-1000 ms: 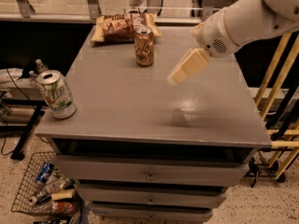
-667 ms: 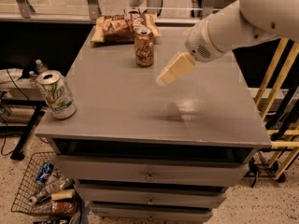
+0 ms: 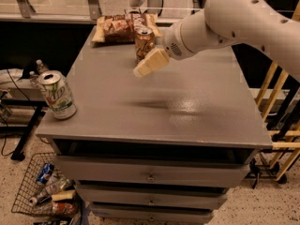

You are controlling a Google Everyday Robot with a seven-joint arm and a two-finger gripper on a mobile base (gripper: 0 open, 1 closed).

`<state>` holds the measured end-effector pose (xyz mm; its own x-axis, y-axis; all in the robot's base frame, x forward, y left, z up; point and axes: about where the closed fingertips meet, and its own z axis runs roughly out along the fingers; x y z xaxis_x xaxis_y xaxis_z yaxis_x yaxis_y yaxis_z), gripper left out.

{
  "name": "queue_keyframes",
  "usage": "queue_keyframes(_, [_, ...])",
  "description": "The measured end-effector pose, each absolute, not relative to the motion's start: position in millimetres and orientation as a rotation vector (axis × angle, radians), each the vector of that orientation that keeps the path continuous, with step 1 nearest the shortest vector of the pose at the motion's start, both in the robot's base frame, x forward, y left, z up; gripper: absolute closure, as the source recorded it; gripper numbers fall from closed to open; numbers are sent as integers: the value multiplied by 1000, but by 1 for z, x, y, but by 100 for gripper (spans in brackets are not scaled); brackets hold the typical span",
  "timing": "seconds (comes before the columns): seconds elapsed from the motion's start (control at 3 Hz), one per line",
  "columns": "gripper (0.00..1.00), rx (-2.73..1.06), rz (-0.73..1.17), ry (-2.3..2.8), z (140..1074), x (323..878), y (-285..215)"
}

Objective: Move orange can near 7up can

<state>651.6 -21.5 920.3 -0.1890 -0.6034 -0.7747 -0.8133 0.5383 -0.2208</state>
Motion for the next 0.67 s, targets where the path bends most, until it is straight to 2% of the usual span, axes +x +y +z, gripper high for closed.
queue_keyframes(0.67, [0, -1063, 343, 1907, 903, 699, 10])
